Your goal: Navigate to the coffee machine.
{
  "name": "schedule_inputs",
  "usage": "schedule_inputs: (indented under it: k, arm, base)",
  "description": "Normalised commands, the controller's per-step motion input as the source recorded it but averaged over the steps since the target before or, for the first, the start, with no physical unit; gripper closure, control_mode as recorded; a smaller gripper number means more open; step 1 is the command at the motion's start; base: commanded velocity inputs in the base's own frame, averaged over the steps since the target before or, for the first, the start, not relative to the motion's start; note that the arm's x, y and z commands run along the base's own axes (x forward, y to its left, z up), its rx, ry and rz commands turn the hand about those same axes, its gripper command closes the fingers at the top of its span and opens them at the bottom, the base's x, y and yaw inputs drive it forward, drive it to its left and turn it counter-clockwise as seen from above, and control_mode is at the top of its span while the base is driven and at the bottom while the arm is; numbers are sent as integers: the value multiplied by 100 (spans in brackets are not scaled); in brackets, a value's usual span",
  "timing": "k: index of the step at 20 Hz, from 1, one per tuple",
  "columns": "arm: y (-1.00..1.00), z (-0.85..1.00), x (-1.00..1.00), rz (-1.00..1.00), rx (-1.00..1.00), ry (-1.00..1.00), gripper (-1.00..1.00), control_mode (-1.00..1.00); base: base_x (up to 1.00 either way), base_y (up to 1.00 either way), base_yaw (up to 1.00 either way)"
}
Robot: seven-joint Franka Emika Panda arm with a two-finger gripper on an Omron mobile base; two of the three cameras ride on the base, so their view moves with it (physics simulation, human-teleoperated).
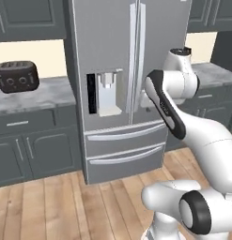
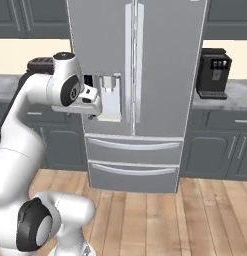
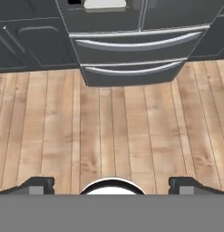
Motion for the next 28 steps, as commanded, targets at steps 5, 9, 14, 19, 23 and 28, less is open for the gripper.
schedule_inputs:
  k: [5, 9, 14, 19, 23, 28]
  arm:
    - [0, 0, 0, 0, 0, 0, -100, 100]
    - [0, 0, 0, 0, 0, 0, -100, 100]
    - [0, 0, 0, 0, 0, 0, -100, 100]
    - [0, 0, 0, 0, 0, 0, -100, 100]
    - [0, 0, 0, 0, 0, 0, -100, 100]
    - [0, 0, 0, 0, 0, 0, -100, 100]
  base:
    - [46, -97, 0]
    - [62, -59, 5]
    - [73, -44, 8]
    - [44, -91, 3]
    - [29, -100, 0]
    - [40, -99, 2]
